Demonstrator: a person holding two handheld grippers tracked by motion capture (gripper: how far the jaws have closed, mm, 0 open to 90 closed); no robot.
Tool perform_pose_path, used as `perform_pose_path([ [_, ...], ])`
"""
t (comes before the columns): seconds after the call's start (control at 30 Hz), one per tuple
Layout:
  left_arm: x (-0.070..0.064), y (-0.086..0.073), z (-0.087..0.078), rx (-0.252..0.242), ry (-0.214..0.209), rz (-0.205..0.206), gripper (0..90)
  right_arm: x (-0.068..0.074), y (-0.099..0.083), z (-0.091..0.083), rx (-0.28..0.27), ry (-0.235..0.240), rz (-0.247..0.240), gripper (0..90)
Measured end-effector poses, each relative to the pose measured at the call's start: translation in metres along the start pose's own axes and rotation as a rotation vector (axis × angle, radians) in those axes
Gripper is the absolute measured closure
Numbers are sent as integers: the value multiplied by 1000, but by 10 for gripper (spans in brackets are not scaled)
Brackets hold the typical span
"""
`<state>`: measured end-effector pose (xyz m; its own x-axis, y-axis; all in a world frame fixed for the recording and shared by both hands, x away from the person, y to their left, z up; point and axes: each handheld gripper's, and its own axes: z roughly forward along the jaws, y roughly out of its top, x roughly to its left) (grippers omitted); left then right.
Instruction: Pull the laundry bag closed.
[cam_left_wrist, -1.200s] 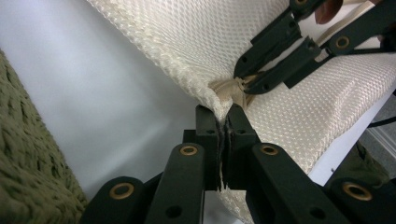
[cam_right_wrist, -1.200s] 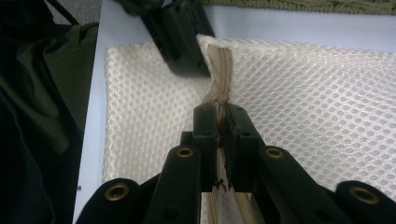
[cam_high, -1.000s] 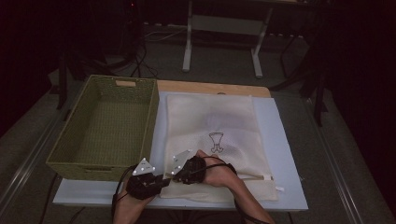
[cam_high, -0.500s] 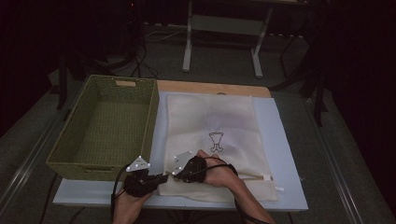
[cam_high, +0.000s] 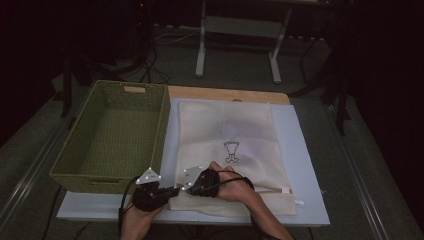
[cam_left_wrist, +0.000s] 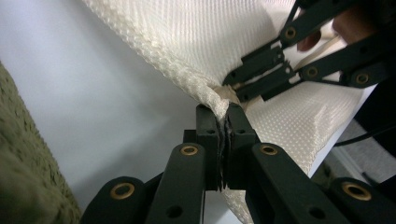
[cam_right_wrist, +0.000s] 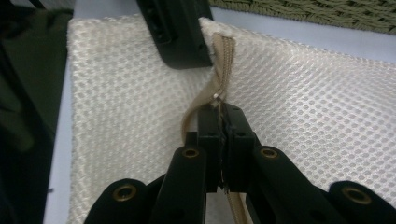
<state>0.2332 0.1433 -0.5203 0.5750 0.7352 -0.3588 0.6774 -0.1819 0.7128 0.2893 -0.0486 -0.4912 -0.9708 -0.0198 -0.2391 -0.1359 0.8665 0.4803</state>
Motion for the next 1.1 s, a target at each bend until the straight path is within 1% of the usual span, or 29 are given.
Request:
perform_pose_path([
  [0.13,-2,-1,1,23,22,27,876,1,3,2,21,-23,-26,875],
  [0.17,-2,-1,1,22,22,25,876,1,5,2,23,-26,-29,875],
  [0.23,1,0,-2,5,16,4,878,0,5,2,20,-22,-26,876],
  [0.27,3,0,-4,-6,5,-8,879,0,4,2,11,-9,-21,876],
  [0.3,3,0,-4,-6,5,-8,879,0,4,2,11,-9,-21,876],
  [0.33,4,1,-4,-7,-16,-20,879,0,3,1,4,9,-12,877],
  [0.37,4,2,-5,-13,-28,-33,881,0,1,0,-4,20,-12,878],
  [0.4,4,2,-5,-13,-28,-33,881,0,1,0,-4,20,-12,878],
  [0.43,5,3,-5,-23,-39,-46,881,0,0,-2,-12,21,-10,878],
  [0.47,5,3,-5,-23,-43,-45,880,0,-3,-5,-21,23,1,878],
  [0.57,4,4,-4,-33,-38,-53,880,0,-4,-6,-20,29,8,878],
  [0.7,4,4,-5,-29,-43,-52,879,0,-4,-6,-21,21,-1,878],
  [0.73,4,4,-5,-28,-41,-50,879,0,-4,-7,-20,15,-4,878],
  [0.8,3,3,-3,-19,-20,-27,878,-1,-2,-4,-4,27,0,876],
  [0.87,0,2,-3,-9,-1,-1,878,-1,-2,-3,-1,32,0,875],
  [1.03,-2,1,-2,-1,23,21,875,-2,-2,0,1,43,4,867],
  [1.1,-3,1,-1,-3,27,23,875,-2,-2,1,-1,49,11,862],
])
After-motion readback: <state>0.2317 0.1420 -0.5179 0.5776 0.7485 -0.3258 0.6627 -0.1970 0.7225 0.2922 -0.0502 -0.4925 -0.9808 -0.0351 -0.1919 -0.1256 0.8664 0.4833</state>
